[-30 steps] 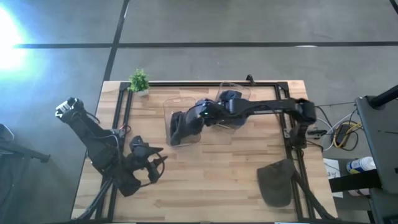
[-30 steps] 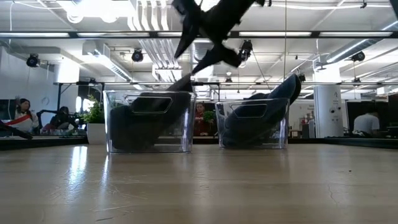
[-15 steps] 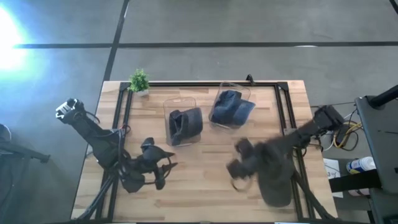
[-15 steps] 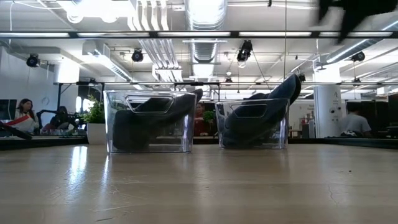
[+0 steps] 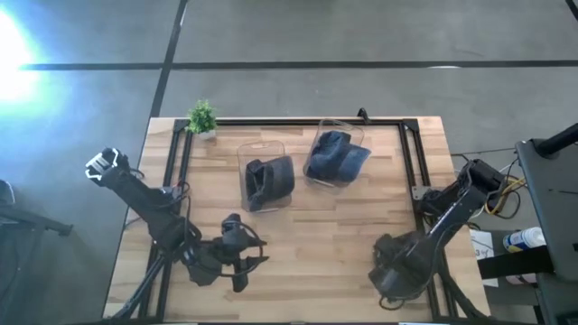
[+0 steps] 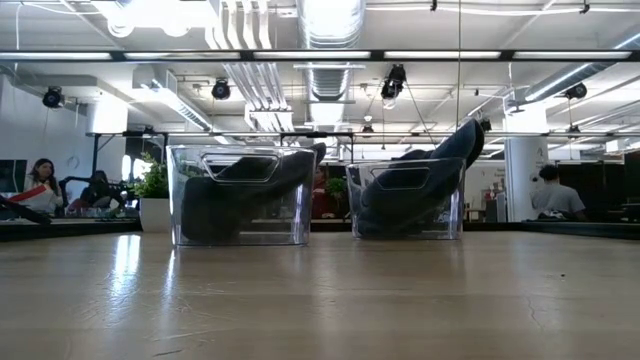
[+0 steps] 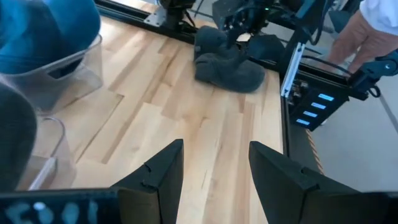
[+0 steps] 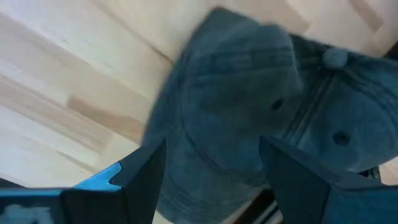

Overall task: Pick & Place hat
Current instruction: Put the black cap into the left transparent bin

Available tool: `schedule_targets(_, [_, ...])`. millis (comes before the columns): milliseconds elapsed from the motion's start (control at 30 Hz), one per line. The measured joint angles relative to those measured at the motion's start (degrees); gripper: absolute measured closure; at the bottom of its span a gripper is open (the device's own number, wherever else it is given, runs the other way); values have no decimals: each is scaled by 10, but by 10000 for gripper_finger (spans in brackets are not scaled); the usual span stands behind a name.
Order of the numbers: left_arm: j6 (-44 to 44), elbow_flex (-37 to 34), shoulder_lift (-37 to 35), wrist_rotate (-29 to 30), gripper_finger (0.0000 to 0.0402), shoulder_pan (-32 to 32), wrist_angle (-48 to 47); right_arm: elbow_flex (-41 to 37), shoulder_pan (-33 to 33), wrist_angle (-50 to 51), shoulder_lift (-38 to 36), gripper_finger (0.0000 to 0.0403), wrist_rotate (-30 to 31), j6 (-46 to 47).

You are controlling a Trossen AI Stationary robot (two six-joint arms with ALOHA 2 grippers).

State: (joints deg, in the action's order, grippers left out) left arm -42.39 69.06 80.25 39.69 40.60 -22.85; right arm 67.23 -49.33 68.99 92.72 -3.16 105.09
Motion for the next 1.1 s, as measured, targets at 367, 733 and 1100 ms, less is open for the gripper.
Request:
schedule_targets(367, [3, 0, 14, 0, 226, -6, 19, -133, 28, -271, -3, 165, -18, -154])
schedule_targets(733, [3, 0, 15, -12, 226, -32, 19, -78, 119, -434, 71, 177, -6, -411])
schedule_targets(1100, [90, -21, 66, -181, 226, -75, 206, 100, 93, -363, 63, 177, 125, -277])
